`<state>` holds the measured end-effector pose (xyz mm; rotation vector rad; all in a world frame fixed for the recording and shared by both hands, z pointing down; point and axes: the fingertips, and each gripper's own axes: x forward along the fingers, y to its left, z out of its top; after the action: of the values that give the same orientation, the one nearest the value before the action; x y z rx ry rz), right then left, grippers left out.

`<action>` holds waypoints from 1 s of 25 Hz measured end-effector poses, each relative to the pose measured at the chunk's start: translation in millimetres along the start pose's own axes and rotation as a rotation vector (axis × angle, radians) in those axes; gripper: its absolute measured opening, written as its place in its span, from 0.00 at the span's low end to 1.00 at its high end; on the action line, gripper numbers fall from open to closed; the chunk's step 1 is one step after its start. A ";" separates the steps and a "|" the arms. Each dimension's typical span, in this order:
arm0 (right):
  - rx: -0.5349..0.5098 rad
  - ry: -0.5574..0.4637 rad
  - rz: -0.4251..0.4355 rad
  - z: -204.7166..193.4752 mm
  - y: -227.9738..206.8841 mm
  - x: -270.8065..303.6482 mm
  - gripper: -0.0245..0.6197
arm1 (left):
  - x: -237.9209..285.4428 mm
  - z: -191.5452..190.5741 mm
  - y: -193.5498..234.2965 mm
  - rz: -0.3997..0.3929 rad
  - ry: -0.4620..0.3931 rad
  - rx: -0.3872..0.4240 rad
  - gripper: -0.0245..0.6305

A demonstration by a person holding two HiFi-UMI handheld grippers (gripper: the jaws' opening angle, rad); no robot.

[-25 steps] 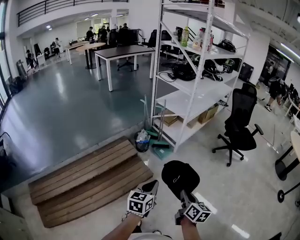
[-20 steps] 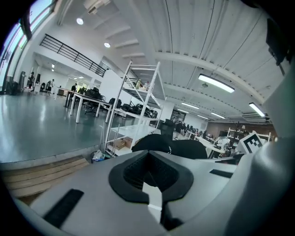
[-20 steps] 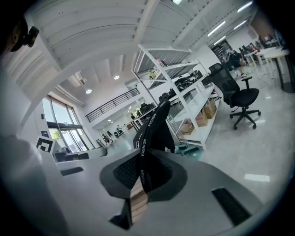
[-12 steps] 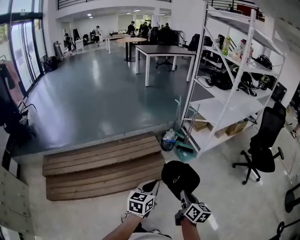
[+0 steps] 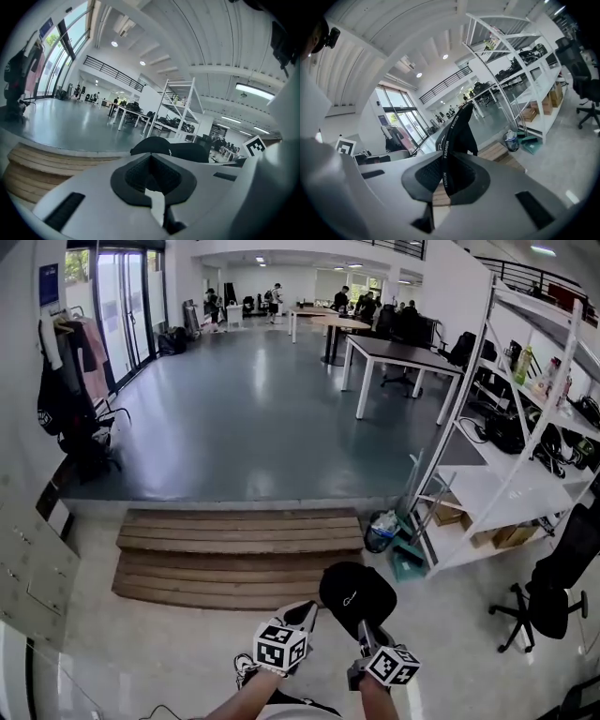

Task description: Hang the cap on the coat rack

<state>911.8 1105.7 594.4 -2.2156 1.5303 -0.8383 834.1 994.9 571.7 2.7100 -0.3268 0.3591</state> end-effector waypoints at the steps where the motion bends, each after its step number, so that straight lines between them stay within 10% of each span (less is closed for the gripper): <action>1: -0.004 0.012 0.018 -3.3 6.1 4.6 0.07 | -5.9 0.8 6.1 0.020 -0.008 -0.006 0.04; 25: -0.050 0.144 0.230 -50.2 98.8 76.5 0.07 | -82.9 5.3 101.2 0.244 -0.085 -0.081 0.04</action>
<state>826.9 1001.2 599.5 -1.9995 1.8498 -0.9116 729.5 916.3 577.6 2.6150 -0.6842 0.2901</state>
